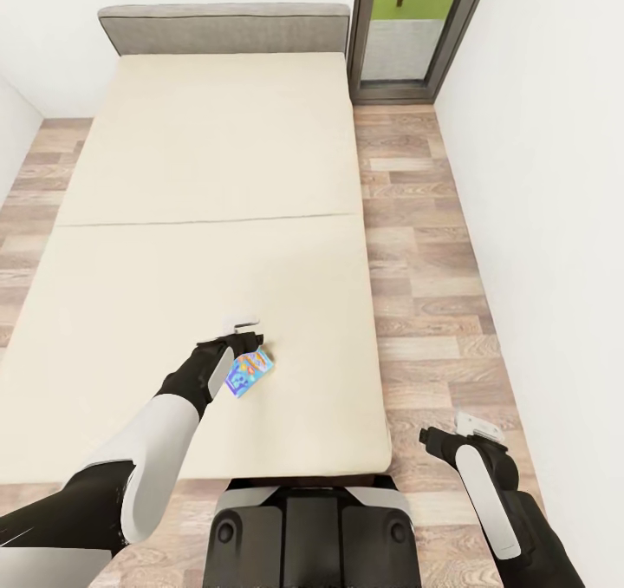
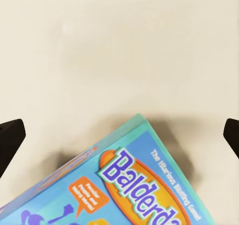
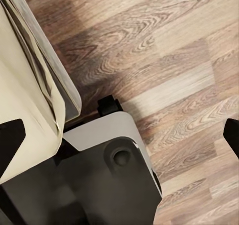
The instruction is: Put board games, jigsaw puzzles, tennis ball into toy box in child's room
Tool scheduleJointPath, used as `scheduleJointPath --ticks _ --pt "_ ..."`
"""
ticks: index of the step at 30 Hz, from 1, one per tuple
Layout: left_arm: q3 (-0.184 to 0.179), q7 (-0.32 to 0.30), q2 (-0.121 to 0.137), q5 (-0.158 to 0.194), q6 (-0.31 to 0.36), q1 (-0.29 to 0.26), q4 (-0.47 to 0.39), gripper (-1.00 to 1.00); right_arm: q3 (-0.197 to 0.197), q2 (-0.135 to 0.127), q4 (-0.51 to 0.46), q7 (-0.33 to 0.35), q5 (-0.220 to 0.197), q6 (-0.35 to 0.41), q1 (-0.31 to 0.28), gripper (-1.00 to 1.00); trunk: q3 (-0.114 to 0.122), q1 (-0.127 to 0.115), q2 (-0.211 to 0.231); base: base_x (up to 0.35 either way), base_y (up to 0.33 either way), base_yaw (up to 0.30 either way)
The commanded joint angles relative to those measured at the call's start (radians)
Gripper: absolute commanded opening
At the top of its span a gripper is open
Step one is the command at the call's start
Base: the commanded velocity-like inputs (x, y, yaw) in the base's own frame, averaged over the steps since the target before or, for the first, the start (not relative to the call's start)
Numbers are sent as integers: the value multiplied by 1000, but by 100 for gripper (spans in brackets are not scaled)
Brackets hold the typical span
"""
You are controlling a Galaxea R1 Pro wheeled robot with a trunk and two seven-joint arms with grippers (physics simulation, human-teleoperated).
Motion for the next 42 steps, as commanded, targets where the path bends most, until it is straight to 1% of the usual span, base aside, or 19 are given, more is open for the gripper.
scheduleJointPath --ticks 1,6,12,17,42 --pt "5 1 -1 -2 6 0 -2 100 1 0 -1 -10 -10 3 0 100 -3 1 -2 0 0 0" --pt "2 0 -1 -2 5 0 -3 100 1 0 -1 -10 -10 2 0 100 -11 1 -2 0 0 0" --pt "-29 1 -1 -1 -12 0 -3 100 1 0 -1 -10 -10 2 0 100 -21 1 -2 0 0 0" --pt "-41 1 0 0 -21 0 -3 100 1 0 -1 -10 -10 2 0 100 -29 1 -2 0 0 0" --pt "-46 -8 -1 1 -24 0 -3 100 1 0 -1 -10 -10 3 0 100 -69 1 -2 0 0 0"
